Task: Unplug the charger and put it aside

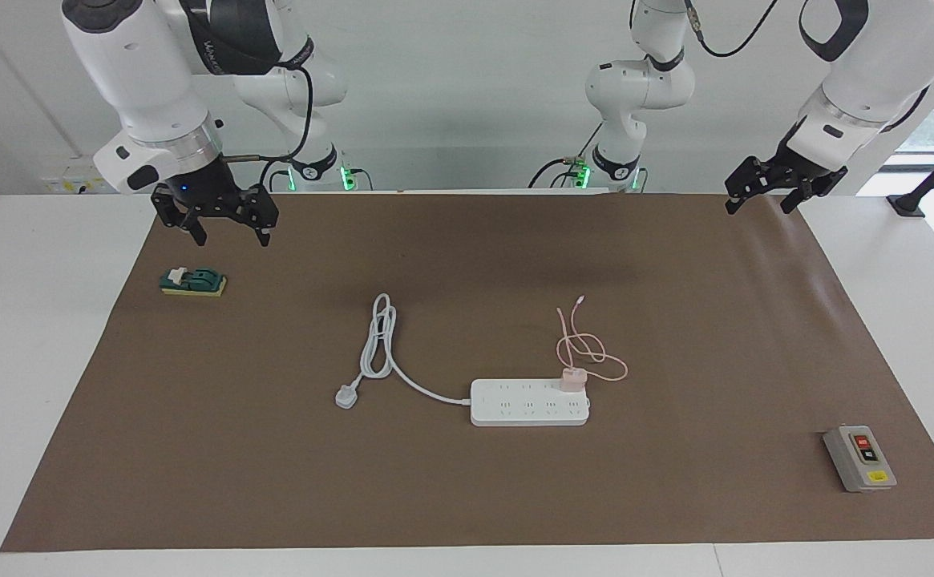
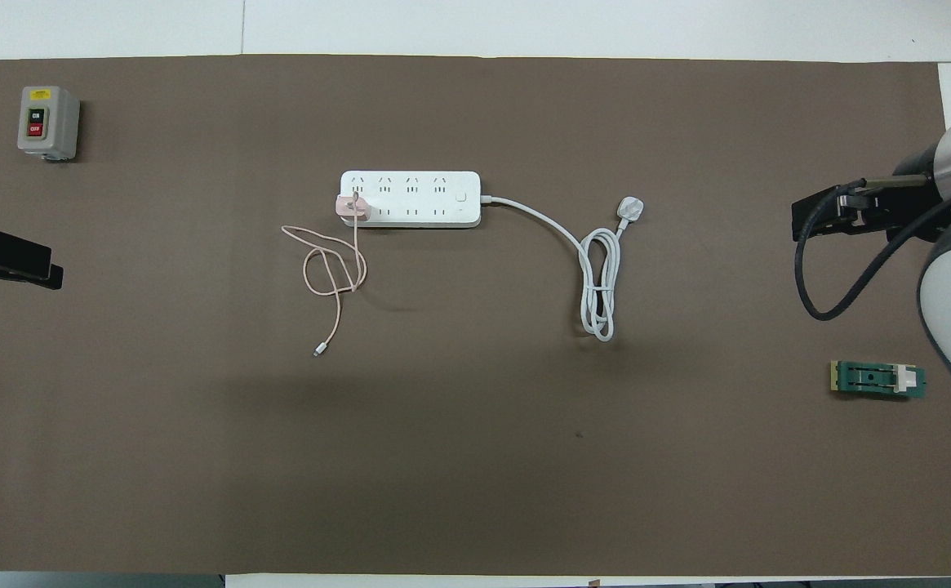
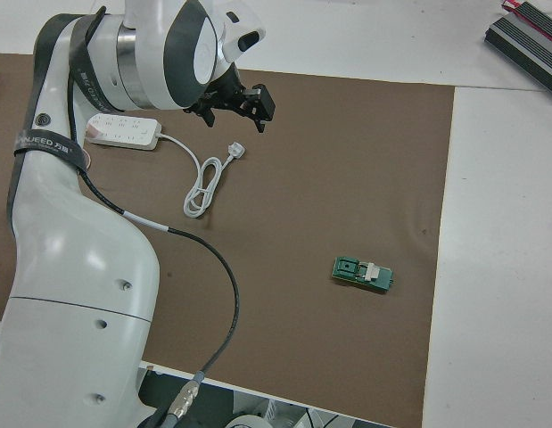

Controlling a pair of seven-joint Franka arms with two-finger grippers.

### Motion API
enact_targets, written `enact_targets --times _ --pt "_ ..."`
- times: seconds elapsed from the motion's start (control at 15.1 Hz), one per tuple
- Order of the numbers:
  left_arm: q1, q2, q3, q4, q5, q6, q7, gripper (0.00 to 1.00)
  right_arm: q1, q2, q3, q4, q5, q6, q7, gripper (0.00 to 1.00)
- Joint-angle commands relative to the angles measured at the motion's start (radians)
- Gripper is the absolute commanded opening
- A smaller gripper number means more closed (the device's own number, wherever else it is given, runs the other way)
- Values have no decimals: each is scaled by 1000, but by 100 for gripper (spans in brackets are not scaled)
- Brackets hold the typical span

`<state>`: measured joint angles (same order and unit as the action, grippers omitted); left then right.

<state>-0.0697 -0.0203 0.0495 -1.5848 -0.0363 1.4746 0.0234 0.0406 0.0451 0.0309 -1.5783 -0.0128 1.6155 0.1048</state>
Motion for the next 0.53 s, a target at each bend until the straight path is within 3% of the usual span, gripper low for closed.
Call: enact_targets --times 0.0,0.46 --pt "4 -26 1 -27 -7 -2 4 100 -1 -37 6 -49 2 20 -23 100" --pt "4 -26 1 -27 -7 0 4 100 28 18 11 -58 74 81 83 100"
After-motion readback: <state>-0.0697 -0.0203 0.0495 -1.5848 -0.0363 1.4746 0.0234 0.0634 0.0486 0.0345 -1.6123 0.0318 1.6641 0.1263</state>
